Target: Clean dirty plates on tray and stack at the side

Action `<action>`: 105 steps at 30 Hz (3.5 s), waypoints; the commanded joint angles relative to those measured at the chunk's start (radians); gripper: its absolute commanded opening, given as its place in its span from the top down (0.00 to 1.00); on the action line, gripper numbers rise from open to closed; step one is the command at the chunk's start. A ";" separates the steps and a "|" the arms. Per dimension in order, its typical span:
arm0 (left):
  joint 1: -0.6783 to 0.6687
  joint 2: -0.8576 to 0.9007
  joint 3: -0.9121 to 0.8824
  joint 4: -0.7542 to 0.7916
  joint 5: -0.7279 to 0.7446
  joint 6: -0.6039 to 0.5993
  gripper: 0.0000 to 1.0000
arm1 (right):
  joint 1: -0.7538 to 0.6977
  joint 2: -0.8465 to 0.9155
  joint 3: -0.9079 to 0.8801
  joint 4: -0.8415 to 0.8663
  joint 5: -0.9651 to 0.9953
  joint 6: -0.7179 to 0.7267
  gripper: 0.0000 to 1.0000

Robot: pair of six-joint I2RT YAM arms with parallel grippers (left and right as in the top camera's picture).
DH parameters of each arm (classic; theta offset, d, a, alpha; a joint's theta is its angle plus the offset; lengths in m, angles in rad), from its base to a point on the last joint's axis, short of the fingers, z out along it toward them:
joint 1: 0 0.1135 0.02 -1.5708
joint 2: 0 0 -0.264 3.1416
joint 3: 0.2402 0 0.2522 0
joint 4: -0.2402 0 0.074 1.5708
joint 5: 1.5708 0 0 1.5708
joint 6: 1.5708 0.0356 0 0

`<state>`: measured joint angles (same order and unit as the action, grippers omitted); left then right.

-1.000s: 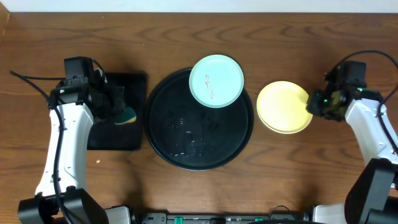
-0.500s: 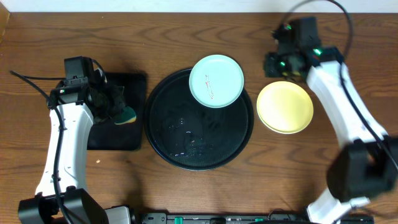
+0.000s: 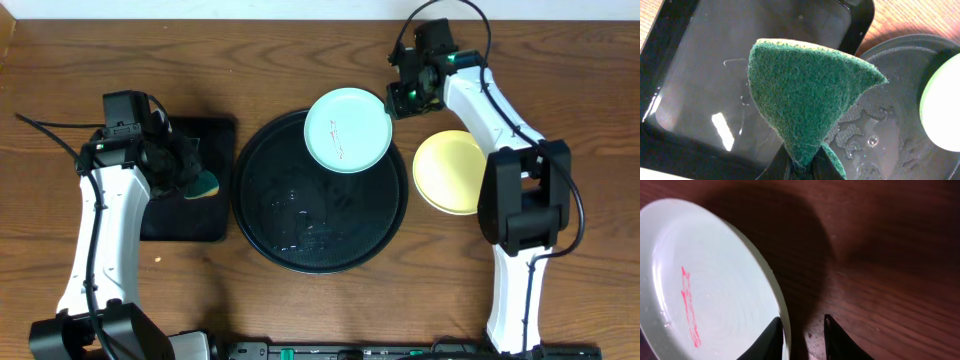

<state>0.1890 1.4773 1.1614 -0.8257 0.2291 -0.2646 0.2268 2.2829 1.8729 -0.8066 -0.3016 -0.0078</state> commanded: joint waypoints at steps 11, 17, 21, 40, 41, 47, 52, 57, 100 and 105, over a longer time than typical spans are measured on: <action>0.003 -0.007 0.021 0.003 -0.006 0.010 0.93 | 0.006 0.031 0.031 -0.012 -0.084 -0.038 0.96; 0.003 -0.007 0.021 0.003 -0.006 0.010 0.93 | 0.016 0.031 0.020 -0.042 -0.092 -0.038 0.99; 0.003 -0.007 0.021 0.003 -0.006 0.010 0.93 | 0.023 0.031 0.012 -0.049 -0.093 -0.030 0.99; -0.005 -0.007 0.021 0.000 -0.006 0.010 0.93 | 0.177 0.008 -0.025 -0.285 -0.095 0.116 0.99; -0.011 -0.007 0.021 0.000 -0.006 0.010 0.93 | 0.181 0.008 -0.037 -0.280 -0.095 0.116 0.99; -0.082 -0.007 0.021 0.000 -0.026 0.009 0.92 | 0.203 0.008 -0.135 -0.208 -0.095 0.135 0.99; -0.182 -0.006 0.021 0.004 -0.040 0.001 0.93 | 0.215 0.008 -0.198 -0.141 -0.092 0.160 0.99; -0.297 0.032 0.021 0.060 -0.042 -0.036 0.93 | 0.216 0.008 -0.200 -0.135 -0.092 0.161 0.99; -0.630 0.382 0.021 0.426 -0.383 -0.021 0.92 | 0.220 0.008 -0.200 -0.135 -0.084 0.160 0.99; -0.630 0.382 0.021 0.345 -0.388 -0.029 0.93 | 0.220 0.008 -0.200 -0.135 -0.084 0.160 0.99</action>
<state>-0.4461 1.8442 1.1629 -0.4446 -0.0971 -0.3058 0.4164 2.2711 1.7061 -0.9325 -0.3916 0.1463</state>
